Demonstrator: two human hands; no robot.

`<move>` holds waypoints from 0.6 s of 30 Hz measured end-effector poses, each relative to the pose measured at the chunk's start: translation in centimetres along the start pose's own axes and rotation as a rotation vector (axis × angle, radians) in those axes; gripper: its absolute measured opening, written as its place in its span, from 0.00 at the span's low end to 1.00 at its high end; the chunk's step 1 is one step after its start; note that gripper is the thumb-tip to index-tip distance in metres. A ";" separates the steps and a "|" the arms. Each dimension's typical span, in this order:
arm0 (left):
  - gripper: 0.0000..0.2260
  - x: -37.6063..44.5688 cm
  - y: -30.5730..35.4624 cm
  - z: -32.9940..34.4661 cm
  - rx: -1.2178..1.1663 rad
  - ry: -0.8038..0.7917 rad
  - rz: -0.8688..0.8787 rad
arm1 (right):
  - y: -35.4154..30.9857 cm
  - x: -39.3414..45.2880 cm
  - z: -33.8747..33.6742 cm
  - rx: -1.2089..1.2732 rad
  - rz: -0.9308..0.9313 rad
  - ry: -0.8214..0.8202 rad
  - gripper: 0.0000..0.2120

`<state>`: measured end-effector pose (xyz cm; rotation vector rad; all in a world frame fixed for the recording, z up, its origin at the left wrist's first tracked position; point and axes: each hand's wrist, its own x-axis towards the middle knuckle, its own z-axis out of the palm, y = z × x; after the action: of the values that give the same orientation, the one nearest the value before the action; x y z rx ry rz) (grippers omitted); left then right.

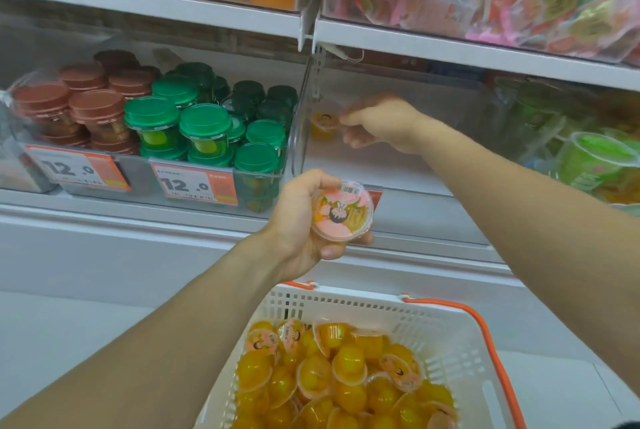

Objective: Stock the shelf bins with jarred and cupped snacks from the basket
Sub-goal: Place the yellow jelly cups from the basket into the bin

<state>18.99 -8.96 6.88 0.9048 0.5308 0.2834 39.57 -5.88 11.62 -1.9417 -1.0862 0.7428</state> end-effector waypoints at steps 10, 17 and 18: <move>0.10 -2.0 -0.1 2.2 0.344 -0.347 -0.178 | 3.2 -17.1 -3.1 0.150 -0.109 -0.382 0.13; 0.11 -1.4 -1.0 2.3 0.518 -0.015 0.000 | 7.1 -19.6 -1.8 0.480 0.200 -0.279 0.08; 0.09 -1.2 -1.2 2.3 0.522 0.033 0.030 | 7.0 -19.7 -1.8 0.482 0.199 -0.294 0.07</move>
<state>19.20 -11.77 7.42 1.4162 0.6356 0.1884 34.77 -26.11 8.94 -1.5662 -0.7869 1.3017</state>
